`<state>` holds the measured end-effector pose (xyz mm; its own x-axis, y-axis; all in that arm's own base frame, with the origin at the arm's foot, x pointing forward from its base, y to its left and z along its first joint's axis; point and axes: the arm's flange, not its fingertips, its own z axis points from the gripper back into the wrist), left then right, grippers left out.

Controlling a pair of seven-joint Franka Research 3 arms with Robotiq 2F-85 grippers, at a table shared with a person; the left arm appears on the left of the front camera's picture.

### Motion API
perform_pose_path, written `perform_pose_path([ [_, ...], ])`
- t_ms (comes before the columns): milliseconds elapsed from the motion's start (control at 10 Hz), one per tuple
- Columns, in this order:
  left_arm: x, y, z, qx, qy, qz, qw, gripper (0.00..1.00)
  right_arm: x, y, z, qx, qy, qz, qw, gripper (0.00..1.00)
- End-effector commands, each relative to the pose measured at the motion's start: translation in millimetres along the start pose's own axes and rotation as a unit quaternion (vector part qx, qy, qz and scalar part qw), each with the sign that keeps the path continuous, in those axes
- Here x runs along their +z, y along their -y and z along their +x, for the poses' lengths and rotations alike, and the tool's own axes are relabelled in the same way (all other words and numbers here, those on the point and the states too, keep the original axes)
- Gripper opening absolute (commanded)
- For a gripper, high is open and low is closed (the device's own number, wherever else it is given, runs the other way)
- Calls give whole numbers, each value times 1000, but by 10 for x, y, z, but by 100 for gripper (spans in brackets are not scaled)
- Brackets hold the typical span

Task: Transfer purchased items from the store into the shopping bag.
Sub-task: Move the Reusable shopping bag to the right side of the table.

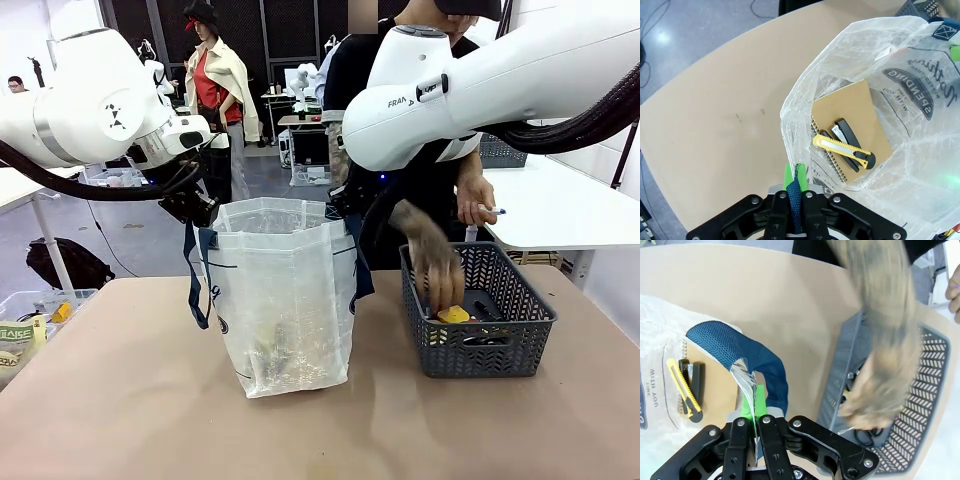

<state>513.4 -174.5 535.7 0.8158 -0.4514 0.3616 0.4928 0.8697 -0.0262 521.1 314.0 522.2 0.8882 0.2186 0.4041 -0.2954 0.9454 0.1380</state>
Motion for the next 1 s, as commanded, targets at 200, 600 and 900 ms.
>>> perform_pose_path([
  [200, 20, -4, -20, 7, -3, -1, 1000, 0, -4, 23, -31, -6, -1, 5, 1000, 0],
  [600, 20, -4, -20, 7, -3, -1, 1000, 0, -4, 23, -31, -6, -1, 5, 1000, 0],
  [900, 20, -4, -20, 7, -3, -1, 1000, 0, -4, 23, -31, -6, -1, 5, 1000, 0],
])
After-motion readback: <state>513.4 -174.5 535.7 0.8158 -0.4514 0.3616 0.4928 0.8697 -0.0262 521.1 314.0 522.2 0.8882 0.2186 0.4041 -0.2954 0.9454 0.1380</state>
